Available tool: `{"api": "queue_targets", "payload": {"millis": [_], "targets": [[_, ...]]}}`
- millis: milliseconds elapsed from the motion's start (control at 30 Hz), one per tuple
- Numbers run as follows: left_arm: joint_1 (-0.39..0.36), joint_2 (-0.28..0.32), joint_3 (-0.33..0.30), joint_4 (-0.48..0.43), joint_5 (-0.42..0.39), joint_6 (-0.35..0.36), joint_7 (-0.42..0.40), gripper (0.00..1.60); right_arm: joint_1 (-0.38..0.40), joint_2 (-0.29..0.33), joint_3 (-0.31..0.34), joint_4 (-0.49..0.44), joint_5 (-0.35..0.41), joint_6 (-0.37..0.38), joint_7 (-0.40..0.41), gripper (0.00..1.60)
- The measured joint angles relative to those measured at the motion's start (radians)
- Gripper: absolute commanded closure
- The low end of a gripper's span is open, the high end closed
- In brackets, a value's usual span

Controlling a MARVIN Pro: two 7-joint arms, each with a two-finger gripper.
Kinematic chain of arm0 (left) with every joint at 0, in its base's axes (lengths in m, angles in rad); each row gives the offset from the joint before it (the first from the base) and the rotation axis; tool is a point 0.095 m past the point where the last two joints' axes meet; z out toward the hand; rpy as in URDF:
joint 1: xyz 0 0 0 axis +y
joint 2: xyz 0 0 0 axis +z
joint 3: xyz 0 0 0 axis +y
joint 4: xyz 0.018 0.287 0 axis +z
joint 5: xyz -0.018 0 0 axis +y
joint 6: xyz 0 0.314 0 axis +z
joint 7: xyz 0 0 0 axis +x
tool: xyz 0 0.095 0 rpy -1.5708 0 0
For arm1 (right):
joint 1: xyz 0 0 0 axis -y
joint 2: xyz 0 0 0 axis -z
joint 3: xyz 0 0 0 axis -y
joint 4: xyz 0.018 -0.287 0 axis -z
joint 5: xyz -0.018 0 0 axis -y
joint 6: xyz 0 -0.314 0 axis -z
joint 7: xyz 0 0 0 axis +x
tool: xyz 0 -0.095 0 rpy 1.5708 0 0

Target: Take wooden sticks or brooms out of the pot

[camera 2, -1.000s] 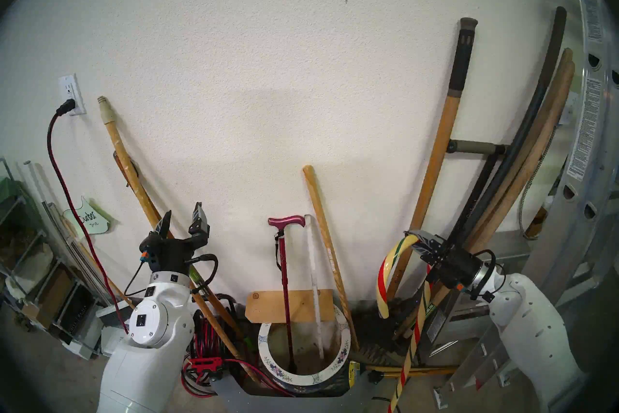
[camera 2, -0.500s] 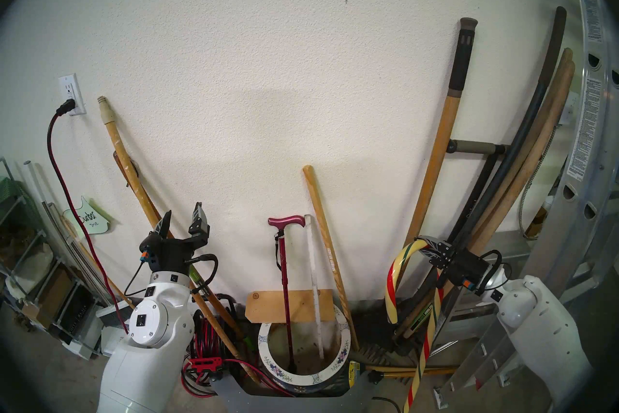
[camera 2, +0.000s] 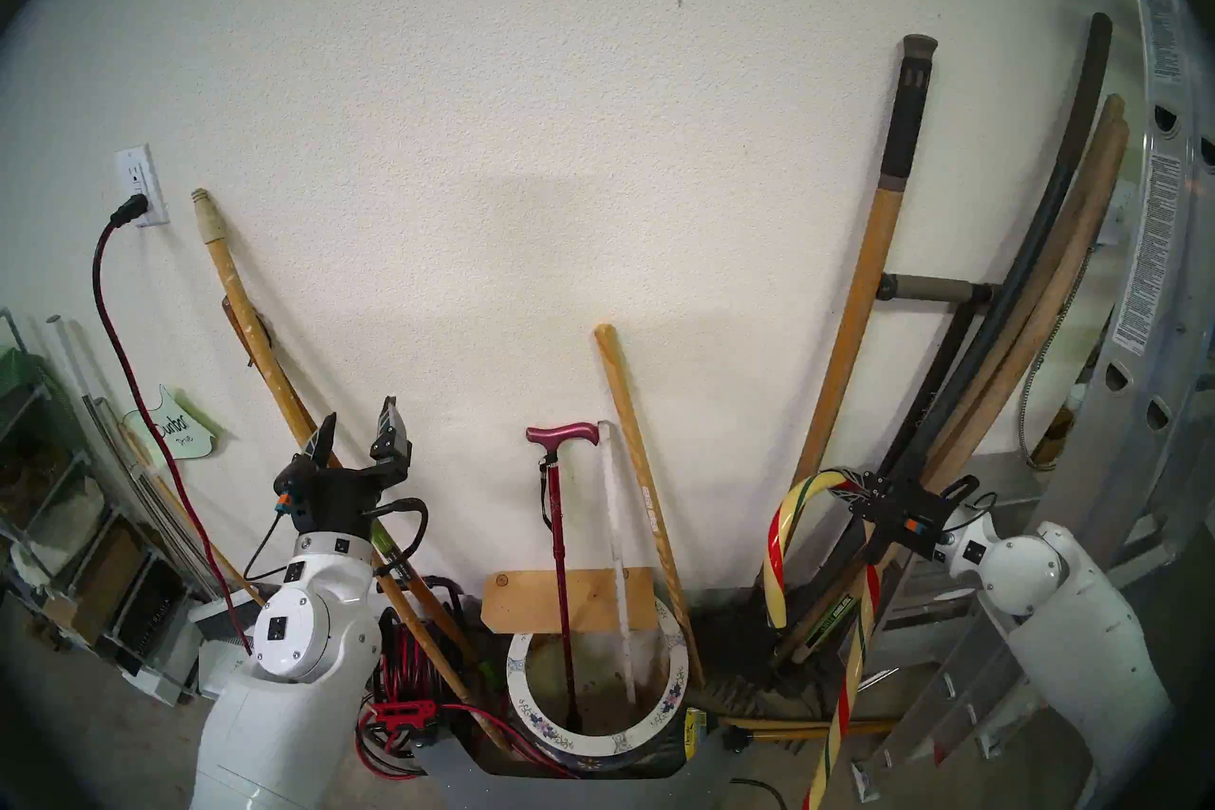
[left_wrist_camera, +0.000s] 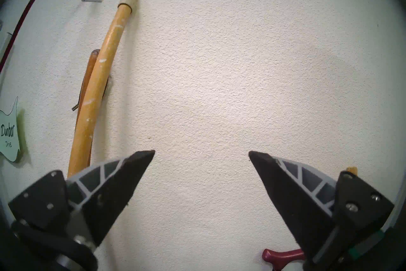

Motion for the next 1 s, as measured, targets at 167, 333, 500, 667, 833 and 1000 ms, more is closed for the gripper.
{"api": "queue_targets", "payload": {"millis": [167,333,500,667,833,1000], "targets": [[0.000,0.000,0.000,0.000,0.000,0.000,0.000,0.00,0.036,-0.023,-0.010,0.012,0.003,0.064,-0.004,1.60],[0.000,0.000,0.000,0.000,0.000,0.000,0.000,0.00,0.074,-0.058,-0.026,0.017,-0.007,0.088,-0.046,1.60],[0.000,0.000,0.000,0.000,0.000,0.000,0.000,0.00,0.111,-0.090,-0.052,0.018,-0.054,0.096,-0.095,1.60],[0.000,0.000,0.000,0.000,0.000,0.000,0.000,0.00,0.149,-0.114,-0.092,0.046,-0.159,0.079,-0.168,1.60],[0.000,0.000,0.000,0.000,0.000,0.000,0.000,0.00,0.176,-0.136,-0.119,0.088,-0.299,0.047,-0.257,1.60],[0.000,0.000,0.000,0.000,0.000,0.000,0.000,0.00,0.197,-0.163,-0.130,0.127,-0.413,0.027,-0.338,1.60]]}}
